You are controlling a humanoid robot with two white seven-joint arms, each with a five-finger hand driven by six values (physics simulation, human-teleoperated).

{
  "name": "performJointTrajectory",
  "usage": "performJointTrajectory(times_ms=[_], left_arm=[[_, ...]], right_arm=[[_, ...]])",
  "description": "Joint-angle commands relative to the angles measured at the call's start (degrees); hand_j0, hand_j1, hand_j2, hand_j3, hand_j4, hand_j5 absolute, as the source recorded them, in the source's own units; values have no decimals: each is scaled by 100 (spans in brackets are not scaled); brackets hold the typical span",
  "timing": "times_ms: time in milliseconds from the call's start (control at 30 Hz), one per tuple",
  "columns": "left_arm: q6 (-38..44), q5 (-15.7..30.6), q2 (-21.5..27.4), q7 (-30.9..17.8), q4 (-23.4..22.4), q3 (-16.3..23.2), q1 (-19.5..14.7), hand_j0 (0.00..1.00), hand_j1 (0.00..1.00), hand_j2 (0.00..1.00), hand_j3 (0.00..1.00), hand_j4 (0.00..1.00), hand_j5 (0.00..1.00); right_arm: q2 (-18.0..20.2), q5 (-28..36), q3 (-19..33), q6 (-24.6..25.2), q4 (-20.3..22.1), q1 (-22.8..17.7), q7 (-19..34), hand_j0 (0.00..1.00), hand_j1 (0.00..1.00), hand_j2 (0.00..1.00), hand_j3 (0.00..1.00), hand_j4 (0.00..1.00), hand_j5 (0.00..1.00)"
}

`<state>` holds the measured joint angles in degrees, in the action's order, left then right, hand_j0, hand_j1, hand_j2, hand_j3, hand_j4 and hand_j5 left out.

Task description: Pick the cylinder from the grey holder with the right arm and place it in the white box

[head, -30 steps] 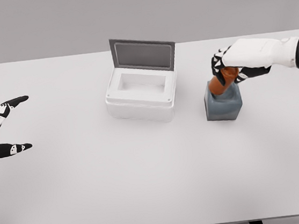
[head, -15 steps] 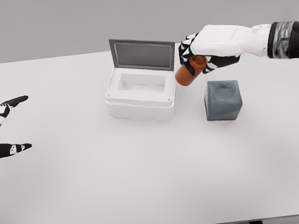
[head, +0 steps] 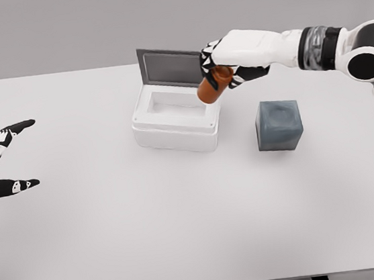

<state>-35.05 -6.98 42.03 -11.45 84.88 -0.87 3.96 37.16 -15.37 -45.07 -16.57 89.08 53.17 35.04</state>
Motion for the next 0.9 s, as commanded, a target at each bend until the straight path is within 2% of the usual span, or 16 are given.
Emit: performJointTrajectory(times_ms=[0,267,600,867], left_arm=[[5,39,7,3,2,-1,0,100,100,100,100,100,100],[5,39,7,3,2,-1,0,100,100,100,100,100,100],[5,39,7,3,2,-1,0,100,100,100,100,100,100],[5,39,-2,3,2,-1,0,100,100,100,100,100,100]], right_arm=[[-86,-115,-1,5,-119,0,-4,28,28,28,28,28,28],[-245,-282,-10,14,-286,0,-4,28,28,28,28,28,28],[-165,-282,-37,49,109,-18,-4,30,30,30,30,30,30],[-192,-282,-19,58,30,-18,-4,30,30,30,30,30,30]])
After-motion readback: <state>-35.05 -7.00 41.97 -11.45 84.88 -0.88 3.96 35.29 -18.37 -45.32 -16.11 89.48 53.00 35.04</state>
